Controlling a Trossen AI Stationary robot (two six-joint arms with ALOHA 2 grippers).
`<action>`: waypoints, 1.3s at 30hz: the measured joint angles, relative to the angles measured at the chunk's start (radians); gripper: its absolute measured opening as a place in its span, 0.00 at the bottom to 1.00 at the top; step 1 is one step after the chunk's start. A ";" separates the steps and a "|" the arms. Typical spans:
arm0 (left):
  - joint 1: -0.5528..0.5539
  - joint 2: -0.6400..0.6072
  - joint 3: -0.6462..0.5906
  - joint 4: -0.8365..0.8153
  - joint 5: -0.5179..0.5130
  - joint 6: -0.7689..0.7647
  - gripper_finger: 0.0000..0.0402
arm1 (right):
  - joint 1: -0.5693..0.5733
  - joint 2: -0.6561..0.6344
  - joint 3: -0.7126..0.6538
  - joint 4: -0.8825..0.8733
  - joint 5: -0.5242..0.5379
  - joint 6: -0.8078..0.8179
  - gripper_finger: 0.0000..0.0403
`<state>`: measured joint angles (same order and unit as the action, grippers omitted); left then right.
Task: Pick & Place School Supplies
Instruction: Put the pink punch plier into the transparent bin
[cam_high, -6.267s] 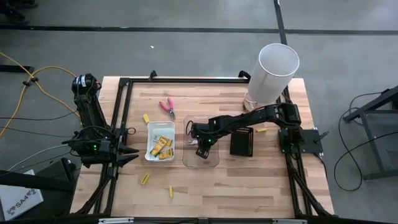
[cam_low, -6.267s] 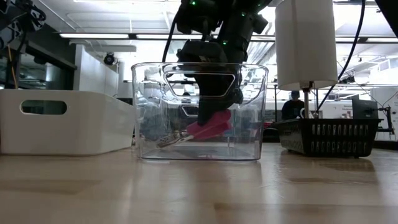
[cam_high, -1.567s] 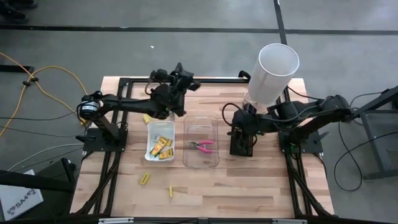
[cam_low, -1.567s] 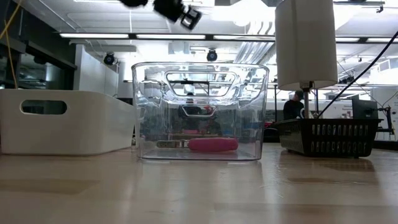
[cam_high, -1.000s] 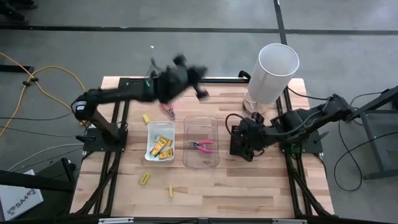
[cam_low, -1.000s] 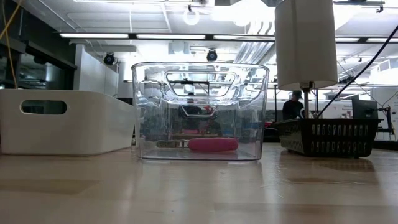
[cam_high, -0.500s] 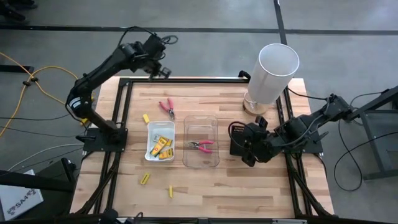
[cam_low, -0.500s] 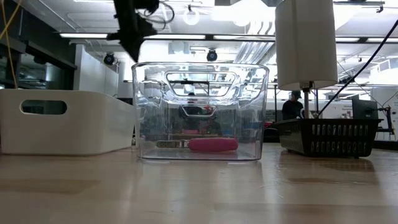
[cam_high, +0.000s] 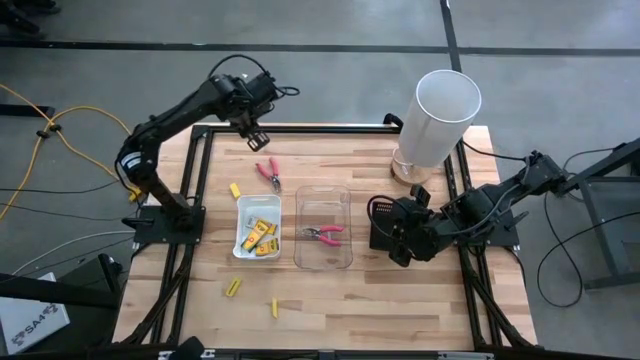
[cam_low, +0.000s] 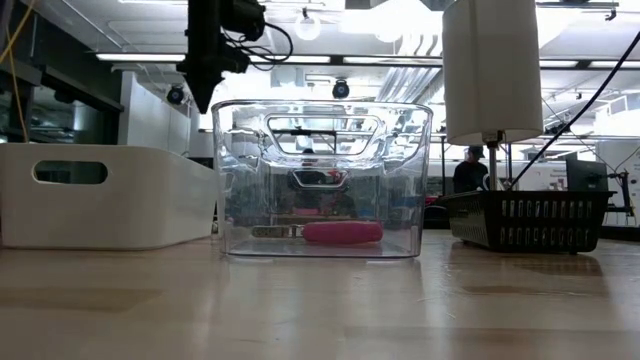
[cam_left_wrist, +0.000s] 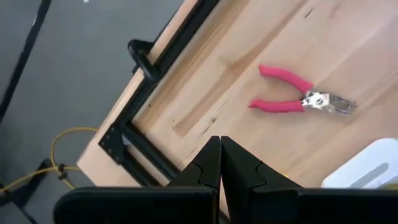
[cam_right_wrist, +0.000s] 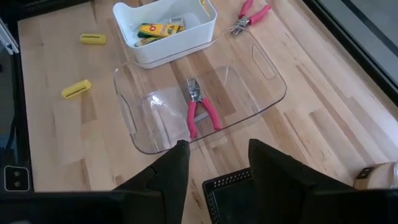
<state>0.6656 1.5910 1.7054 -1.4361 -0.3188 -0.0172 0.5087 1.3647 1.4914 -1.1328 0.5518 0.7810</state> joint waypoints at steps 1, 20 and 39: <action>-0.006 0.005 0.000 0.013 0.002 0.002 0.00 | 0.000 0.000 0.000 0.000 0.000 0.000 0.39; -0.004 0.020 -0.059 0.068 0.437 0.209 0.00 | 0.000 0.000 0.000 0.005 0.000 0.001 0.39; 0.068 -0.148 -0.604 0.366 0.482 0.456 0.00 | 0.000 0.000 0.000 0.007 0.018 0.008 0.39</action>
<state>0.7338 1.4429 1.1014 -1.0698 0.1632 0.4383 0.5087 1.3647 1.4914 -1.1255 0.5695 0.7889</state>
